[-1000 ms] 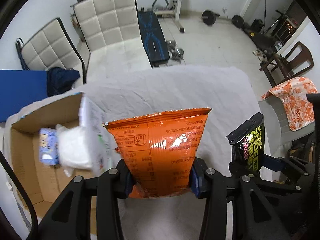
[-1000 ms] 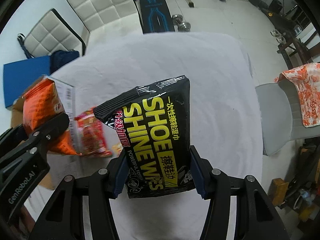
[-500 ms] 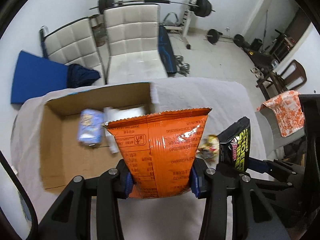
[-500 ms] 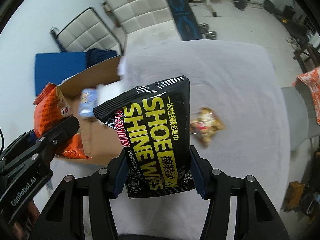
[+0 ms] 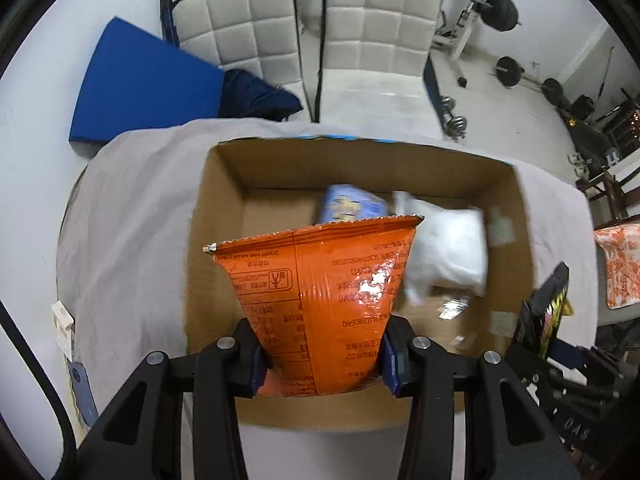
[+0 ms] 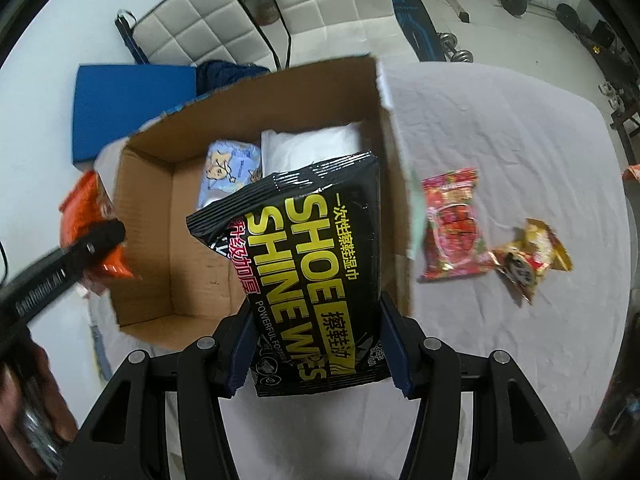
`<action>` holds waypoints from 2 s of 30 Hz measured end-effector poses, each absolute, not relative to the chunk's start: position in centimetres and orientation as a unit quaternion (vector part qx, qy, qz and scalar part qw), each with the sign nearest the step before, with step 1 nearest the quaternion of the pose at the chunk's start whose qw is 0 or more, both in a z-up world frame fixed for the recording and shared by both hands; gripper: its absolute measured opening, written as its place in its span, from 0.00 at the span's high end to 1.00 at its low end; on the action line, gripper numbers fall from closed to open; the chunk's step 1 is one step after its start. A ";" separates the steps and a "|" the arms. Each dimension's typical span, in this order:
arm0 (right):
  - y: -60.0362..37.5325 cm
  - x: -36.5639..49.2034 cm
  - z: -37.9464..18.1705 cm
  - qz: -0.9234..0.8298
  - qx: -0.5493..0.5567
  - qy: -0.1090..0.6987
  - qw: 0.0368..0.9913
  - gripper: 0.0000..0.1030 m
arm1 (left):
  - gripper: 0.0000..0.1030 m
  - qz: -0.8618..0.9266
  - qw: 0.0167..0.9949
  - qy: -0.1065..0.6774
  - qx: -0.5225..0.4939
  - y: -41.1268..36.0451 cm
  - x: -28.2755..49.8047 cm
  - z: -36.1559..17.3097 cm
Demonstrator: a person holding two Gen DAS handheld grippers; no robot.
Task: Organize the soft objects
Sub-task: 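Carry both packs into the box and open both tools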
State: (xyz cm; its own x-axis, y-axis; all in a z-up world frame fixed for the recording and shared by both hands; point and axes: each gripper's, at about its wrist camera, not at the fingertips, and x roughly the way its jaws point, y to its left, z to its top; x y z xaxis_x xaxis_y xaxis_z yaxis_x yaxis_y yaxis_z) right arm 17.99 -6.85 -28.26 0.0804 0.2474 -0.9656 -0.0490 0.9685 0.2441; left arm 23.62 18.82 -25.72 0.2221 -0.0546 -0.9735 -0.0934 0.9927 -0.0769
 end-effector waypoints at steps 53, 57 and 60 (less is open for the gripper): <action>-1.6 23.6 -36.6 0.044 0.007 0.723 0.689 0.00 | 0.12 0.018 0.716 0.692 -0.086 24.1 31.6 -33.9; -2.5 24.1 -35.4 0.043 0.010 0.714 0.699 0.00 | 0.06 0.027 0.736 0.672 -0.073 23.7 29.2 -32.4; -2.7 24.2 -34.3 0.043 0.004 0.702 0.710 0.00 | 0.06 0.024 0.755 0.652 -0.062 23.1 27.0 -30.9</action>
